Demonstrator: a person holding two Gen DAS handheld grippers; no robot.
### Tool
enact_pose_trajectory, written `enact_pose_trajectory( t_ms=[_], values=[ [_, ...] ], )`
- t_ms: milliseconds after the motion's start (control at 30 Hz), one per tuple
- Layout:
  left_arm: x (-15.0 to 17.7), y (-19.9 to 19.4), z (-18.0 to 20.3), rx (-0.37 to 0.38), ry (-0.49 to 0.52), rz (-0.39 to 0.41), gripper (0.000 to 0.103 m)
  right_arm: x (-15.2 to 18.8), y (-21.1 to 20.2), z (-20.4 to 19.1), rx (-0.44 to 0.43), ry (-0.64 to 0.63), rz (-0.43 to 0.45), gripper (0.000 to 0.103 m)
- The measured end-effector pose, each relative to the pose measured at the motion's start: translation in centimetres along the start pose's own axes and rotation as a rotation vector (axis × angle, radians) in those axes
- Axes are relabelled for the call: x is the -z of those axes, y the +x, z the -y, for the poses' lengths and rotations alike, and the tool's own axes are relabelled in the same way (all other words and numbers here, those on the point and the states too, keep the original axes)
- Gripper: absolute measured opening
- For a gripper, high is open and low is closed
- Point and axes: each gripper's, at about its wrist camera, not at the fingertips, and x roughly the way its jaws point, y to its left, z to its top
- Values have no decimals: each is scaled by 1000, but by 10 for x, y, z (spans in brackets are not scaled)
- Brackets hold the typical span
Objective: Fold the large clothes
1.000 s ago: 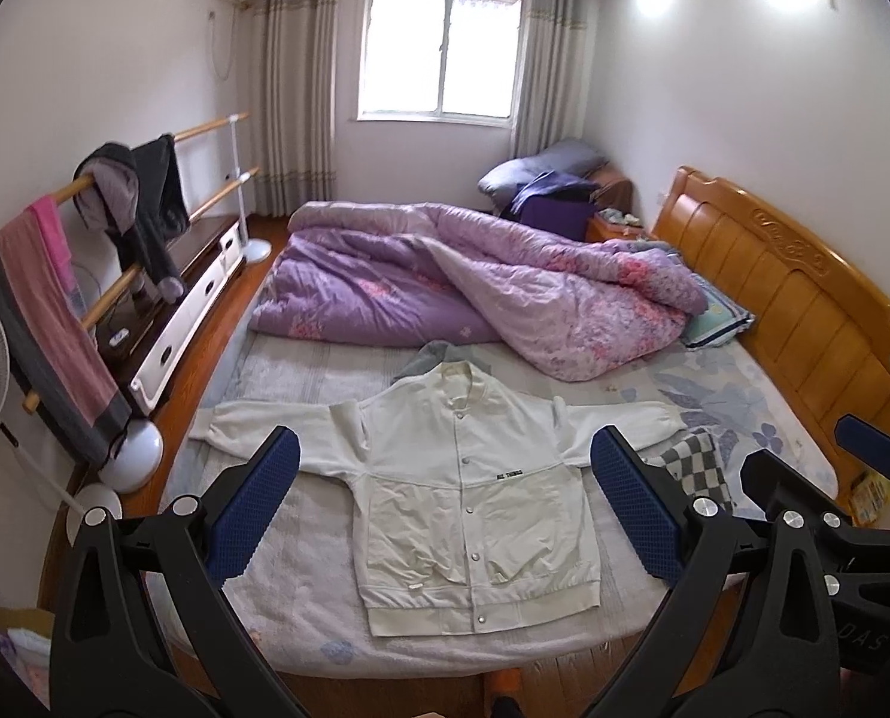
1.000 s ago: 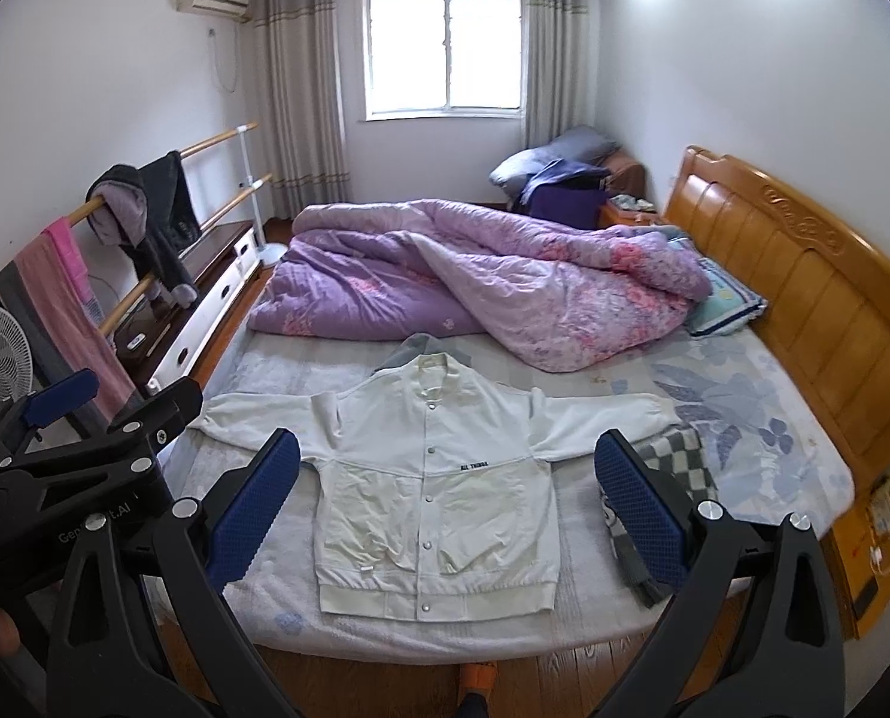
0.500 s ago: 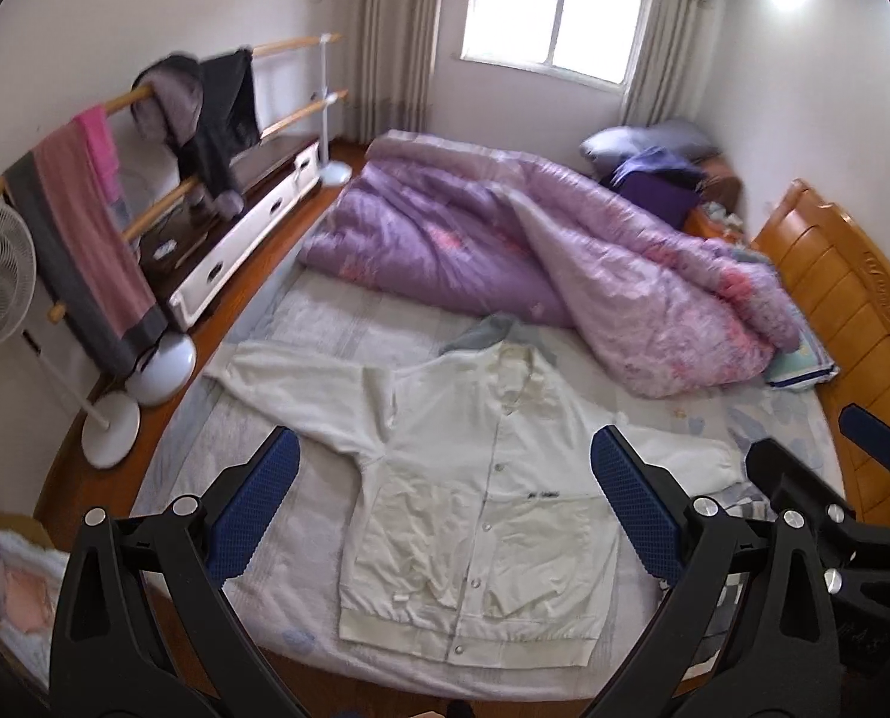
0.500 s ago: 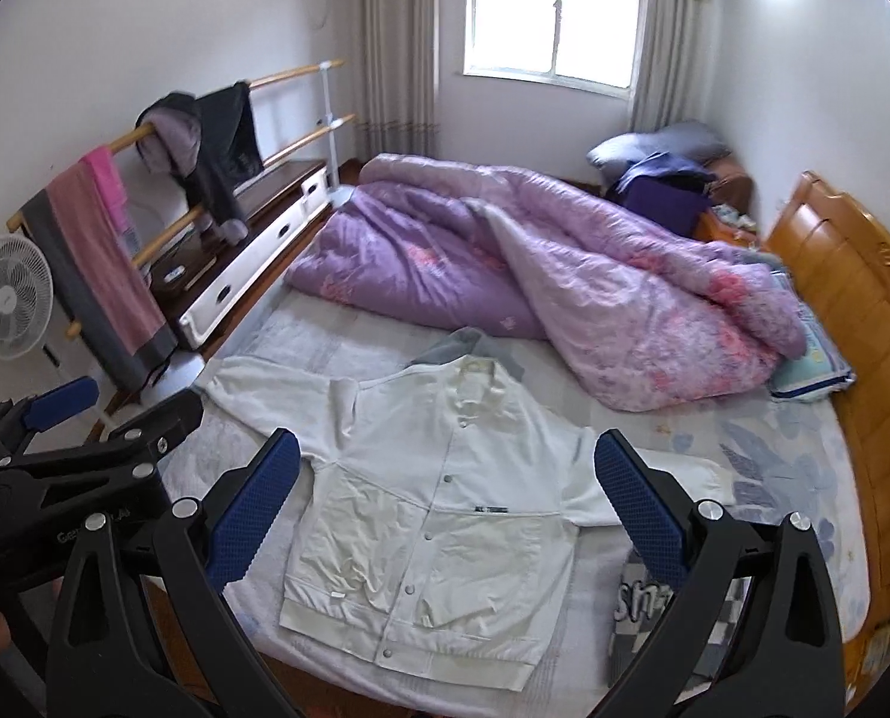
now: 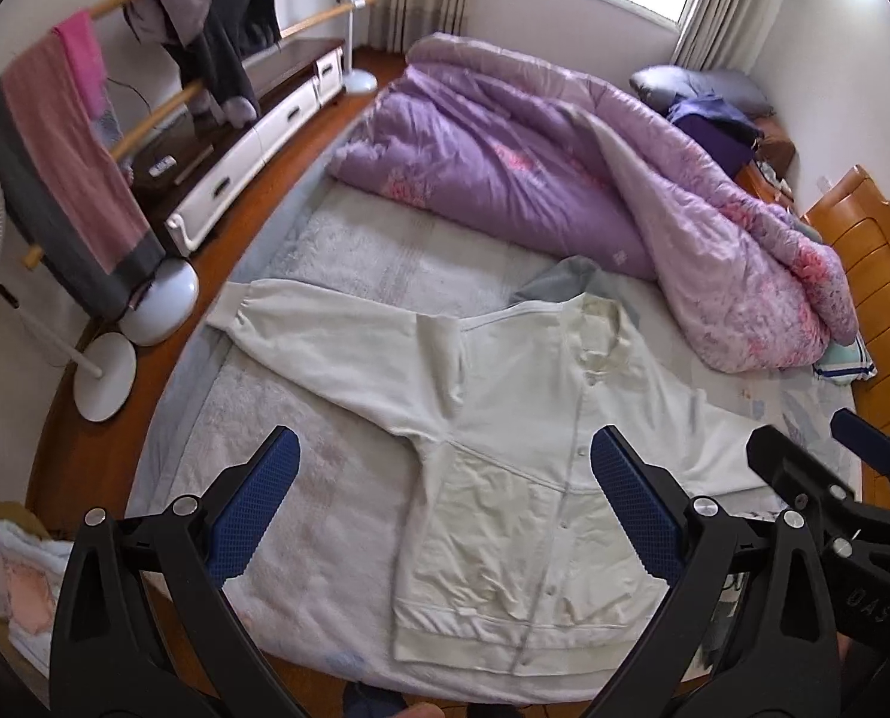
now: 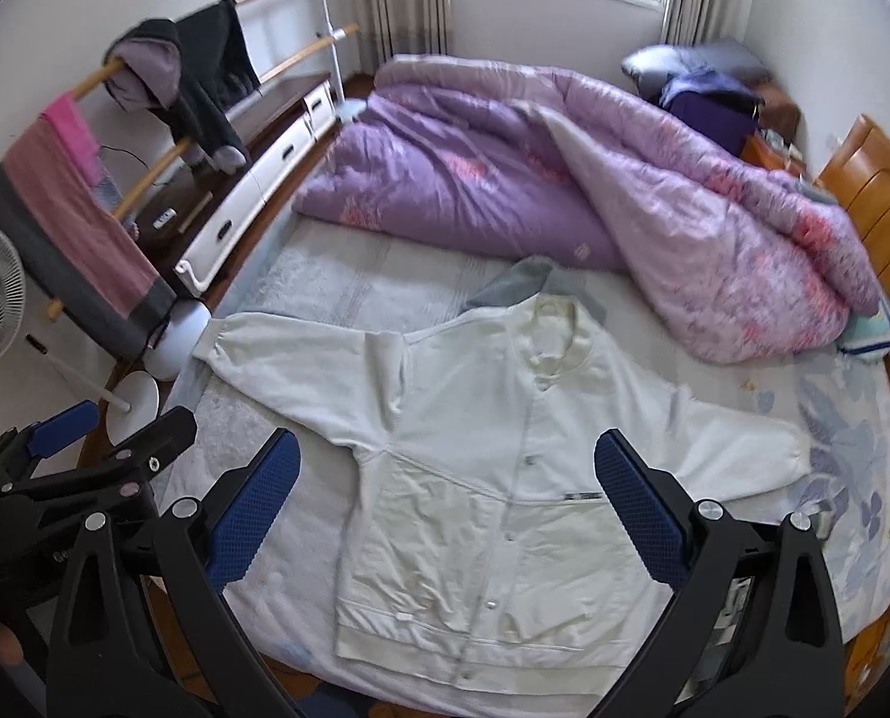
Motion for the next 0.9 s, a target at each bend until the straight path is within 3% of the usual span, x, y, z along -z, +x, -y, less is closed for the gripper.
enact_pose_trajectory(
  t_ms=[133,267,400,533,733,767,833,900],
  values=[
    [-22,52,-40,-19,0,-49,98,-17,64,-27,20,14,-70,95],
    [-37,121,-92,19,-63,-128,98,-27,126,-41,26,36,-109,95],
    [-35,194,-165,42,-249,-175,98,-26,197,-41,34,74,-167,95],
    [-31,261,-249,16,-464,-170,97,-19,258,-29,50,129,-217,95],
    [-29,347,-358,39,-726,-81,96,4,334,-11,69,203,-282,95],
    [-27,356,-367,29,-759,-93,94,8,346,-7,58,224,-295,95],
    [-24,384,-386,42,-812,-101,79,12,363,-4,39,263,-312,95],
    [-22,401,-393,13,-808,-118,77,14,379,-1,22,293,-310,95]
  ],
)
